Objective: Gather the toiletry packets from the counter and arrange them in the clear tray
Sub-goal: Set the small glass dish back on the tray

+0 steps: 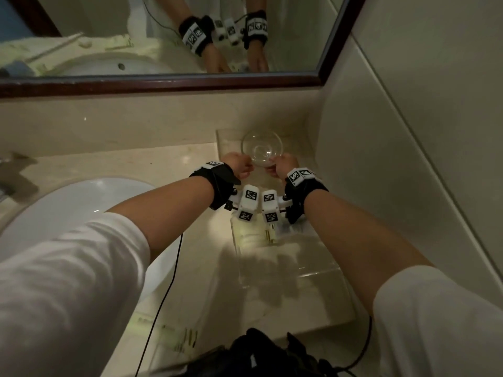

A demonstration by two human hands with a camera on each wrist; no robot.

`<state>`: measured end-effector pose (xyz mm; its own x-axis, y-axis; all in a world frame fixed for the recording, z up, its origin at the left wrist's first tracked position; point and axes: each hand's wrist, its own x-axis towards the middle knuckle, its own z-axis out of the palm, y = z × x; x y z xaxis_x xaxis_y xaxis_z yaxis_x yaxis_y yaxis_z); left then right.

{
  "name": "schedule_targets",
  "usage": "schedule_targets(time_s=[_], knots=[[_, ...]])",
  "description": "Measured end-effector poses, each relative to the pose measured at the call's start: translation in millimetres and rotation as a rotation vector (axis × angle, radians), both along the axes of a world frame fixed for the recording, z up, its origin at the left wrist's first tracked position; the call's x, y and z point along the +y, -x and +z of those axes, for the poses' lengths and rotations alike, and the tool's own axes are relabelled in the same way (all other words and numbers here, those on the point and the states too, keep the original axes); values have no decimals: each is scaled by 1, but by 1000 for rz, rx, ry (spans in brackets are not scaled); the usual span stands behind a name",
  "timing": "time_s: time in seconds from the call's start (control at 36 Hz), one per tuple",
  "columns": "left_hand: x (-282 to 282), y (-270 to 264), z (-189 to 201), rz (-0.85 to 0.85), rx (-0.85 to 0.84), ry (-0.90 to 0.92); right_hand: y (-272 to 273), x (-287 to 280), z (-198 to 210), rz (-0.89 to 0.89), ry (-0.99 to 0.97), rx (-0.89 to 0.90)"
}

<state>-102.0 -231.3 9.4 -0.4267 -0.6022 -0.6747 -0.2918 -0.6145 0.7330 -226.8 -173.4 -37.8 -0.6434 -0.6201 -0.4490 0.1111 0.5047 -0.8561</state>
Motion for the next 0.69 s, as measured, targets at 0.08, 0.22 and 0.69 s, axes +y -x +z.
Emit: schedule_targets(time_s=[0.08,0.22,0.69], knots=[[-2,2,-3,-74,-27,20,2,-1,-2,-6,-1,-2],[-4,3,-1,-186,-125,135,1,-2,-8,-54,37,-10],[-23,4,-25,-286,-36,5,3,4,-6,-109,110,-134]])
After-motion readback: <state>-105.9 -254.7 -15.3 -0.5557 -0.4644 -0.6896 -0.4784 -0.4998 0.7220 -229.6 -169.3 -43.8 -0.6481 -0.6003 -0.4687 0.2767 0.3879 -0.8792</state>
